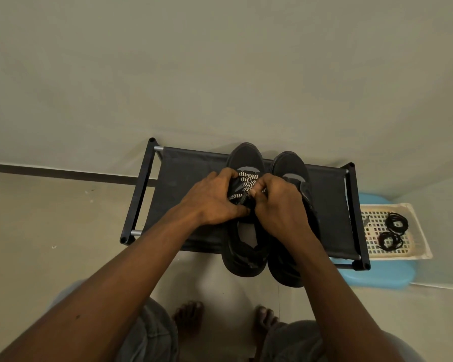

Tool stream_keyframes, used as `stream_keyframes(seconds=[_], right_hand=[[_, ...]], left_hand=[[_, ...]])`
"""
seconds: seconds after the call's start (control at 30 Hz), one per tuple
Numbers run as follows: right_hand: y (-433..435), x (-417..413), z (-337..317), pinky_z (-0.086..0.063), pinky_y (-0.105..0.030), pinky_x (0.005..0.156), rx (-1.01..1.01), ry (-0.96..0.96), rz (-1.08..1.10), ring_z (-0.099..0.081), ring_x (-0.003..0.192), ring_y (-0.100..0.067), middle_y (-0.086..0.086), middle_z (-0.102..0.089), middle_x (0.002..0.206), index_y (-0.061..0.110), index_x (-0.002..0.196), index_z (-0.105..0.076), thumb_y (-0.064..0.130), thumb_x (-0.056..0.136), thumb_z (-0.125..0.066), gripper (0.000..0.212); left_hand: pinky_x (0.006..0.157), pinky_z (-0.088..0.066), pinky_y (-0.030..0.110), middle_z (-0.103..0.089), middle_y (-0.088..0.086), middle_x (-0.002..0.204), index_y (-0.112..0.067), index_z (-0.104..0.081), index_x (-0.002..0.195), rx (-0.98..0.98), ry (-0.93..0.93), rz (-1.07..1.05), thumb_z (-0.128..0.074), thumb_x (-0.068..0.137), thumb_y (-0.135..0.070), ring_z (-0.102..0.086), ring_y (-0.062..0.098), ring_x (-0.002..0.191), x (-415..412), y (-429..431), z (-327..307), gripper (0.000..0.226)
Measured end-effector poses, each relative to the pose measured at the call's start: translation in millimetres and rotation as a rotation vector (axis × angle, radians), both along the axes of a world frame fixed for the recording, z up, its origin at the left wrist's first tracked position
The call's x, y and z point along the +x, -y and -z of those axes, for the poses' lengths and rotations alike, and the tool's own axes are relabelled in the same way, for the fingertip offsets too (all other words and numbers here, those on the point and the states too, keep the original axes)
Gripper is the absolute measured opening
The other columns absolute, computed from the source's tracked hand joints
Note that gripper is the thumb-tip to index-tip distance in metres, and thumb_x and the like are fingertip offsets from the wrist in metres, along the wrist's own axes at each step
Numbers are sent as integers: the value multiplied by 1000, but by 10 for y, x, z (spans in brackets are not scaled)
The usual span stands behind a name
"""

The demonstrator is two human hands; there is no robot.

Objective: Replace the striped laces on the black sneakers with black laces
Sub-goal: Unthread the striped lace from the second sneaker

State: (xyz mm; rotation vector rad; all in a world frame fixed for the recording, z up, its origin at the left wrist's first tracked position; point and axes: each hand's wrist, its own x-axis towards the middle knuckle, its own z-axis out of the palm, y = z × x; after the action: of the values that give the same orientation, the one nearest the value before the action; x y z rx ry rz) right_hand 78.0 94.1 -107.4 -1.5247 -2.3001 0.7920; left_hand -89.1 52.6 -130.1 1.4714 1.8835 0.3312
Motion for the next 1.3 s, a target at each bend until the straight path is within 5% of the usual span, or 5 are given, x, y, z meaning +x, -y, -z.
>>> stream_keyframes(seconds=[0.33, 0.5, 0.8, 1.13, 1.3], right_hand=[[-104, -19, 44, -62, -37, 70, -405, -634, 628, -74, 92, -25, -8, -71, 104, 20, 96, -54, 16, 106, -47, 12], [-76, 21, -104, -62, -37, 82, -209, -398, 239, -69, 88, -4, 9, -73, 95, 25, 97, -72, 3, 90, -57, 28], [75, -14, -79, -50, -33, 82, 104, 230, -110, -63, 101, -25, -5, -63, 115, 14, 121, -64, 25, 90, -71, 33], [34, -17, 1, -37, -25, 54, -52, -85, 146, -60, 73, -21, -6, -62, 81, 13, 89, -48, 12, 97, -57, 12], [-37, -1, -15, -62, -41, 66, -270, -547, 607, -73, 74, -24, -9, -71, 91, 14, 94, -47, 13, 103, -49, 9]], left_hand=[[106, -48, 43, -54, 2, 138, -28, -37, 151, 15, 9, -4, -84, 73, -55, -56, 23, 123, -37, -3, 31, 95], [102, -50, 40, -55, 0, 137, -31, -38, 149, 18, 0, 1, -84, 71, -60, -57, 20, 119, -64, 0, 65, 95], [105, -50, 44, -55, 0, 137, -32, -37, 149, -2, 32, 2, -82, 68, -62, -58, 22, 120, -67, -2, 51, 98], [105, -50, 43, -57, -1, 136, -32, -39, 148, -42, 11, -31, -75, 60, -67, -59, 22, 120, -33, 3, -21, 101], [105, -50, 43, -57, -1, 137, -29, -38, 149, -65, 67, -51, -79, 69, -51, -59, 21, 118, -55, 21, -46, 92]])
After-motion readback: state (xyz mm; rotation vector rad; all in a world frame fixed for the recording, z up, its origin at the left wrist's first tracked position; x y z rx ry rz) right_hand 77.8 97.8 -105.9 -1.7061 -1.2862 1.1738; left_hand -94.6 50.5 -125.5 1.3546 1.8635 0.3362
